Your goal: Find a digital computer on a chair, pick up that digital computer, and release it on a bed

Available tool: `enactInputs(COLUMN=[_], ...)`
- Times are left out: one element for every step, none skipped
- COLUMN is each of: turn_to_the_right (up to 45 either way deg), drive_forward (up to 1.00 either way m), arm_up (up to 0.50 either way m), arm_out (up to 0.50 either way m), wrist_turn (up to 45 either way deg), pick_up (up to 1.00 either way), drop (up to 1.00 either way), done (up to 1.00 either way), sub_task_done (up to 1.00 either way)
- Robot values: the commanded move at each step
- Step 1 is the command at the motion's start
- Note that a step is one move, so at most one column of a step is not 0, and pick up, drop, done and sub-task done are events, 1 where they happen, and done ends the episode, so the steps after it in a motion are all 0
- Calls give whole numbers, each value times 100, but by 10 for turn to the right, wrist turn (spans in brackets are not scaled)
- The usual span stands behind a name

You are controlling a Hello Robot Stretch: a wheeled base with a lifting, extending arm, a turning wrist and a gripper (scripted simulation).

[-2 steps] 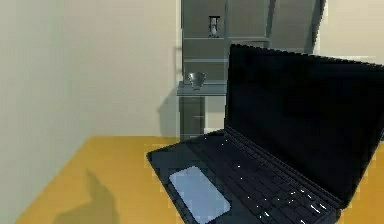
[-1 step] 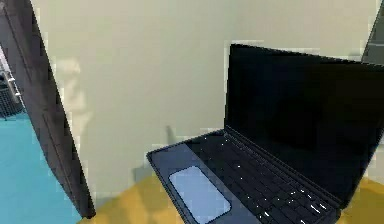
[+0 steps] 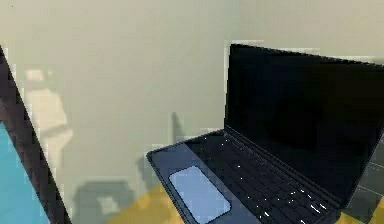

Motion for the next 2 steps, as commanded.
enactInputs(turn_to_the_right=[450, 360], drive_forward=[0, 0], arm_up=[0, 0], arm_out=[0, 0], wrist_turn=[0, 0], pick_up=[0, 0], drop=[0, 0], done=[0, 0], sub_task_done=[0, 0])
